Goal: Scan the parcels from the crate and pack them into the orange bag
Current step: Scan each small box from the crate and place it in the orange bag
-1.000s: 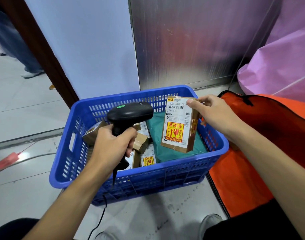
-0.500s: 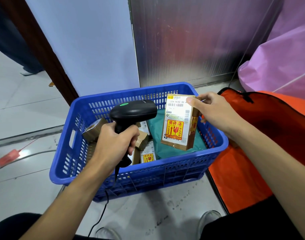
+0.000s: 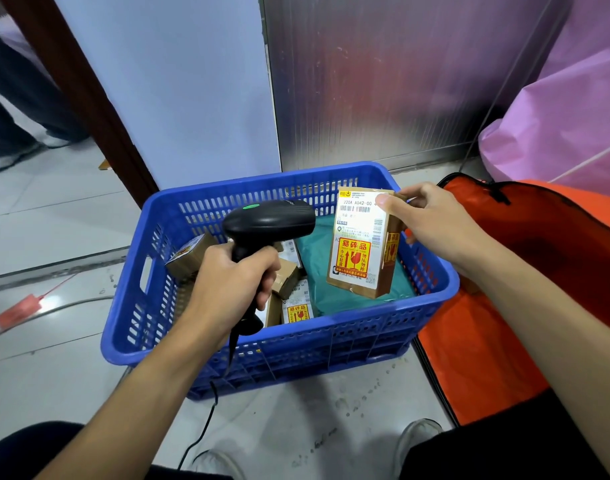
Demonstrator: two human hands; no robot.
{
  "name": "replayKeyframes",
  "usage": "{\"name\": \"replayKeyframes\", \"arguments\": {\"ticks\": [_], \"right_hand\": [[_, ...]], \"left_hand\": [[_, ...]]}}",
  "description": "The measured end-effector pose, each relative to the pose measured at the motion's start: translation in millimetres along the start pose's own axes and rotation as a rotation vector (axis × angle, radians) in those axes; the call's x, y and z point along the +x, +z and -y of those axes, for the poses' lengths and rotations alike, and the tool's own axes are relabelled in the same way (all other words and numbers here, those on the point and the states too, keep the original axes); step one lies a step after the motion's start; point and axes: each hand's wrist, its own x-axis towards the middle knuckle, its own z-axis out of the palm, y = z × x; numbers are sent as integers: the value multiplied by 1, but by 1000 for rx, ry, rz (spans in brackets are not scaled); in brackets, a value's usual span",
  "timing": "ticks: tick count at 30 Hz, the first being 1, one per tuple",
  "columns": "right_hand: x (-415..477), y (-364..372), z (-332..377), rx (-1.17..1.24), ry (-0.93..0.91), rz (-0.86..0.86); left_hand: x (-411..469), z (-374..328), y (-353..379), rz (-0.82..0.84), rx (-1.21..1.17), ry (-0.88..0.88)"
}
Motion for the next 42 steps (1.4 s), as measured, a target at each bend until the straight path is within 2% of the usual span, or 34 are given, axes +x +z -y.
{"name": "replayKeyframes", "arguments": {"ticks": [5, 16, 42], "right_hand": [[2, 0, -2, -31, 9, -26], [5, 3, -9, -281, 26, -75], [0, 4, -2, -375, 29, -77]], "left_hand": [[-2, -3, 0, 28, -21, -44], [-8, -6, -5, 52, -15, -71], [-10, -8, -5, 7, 6, -111]]}}
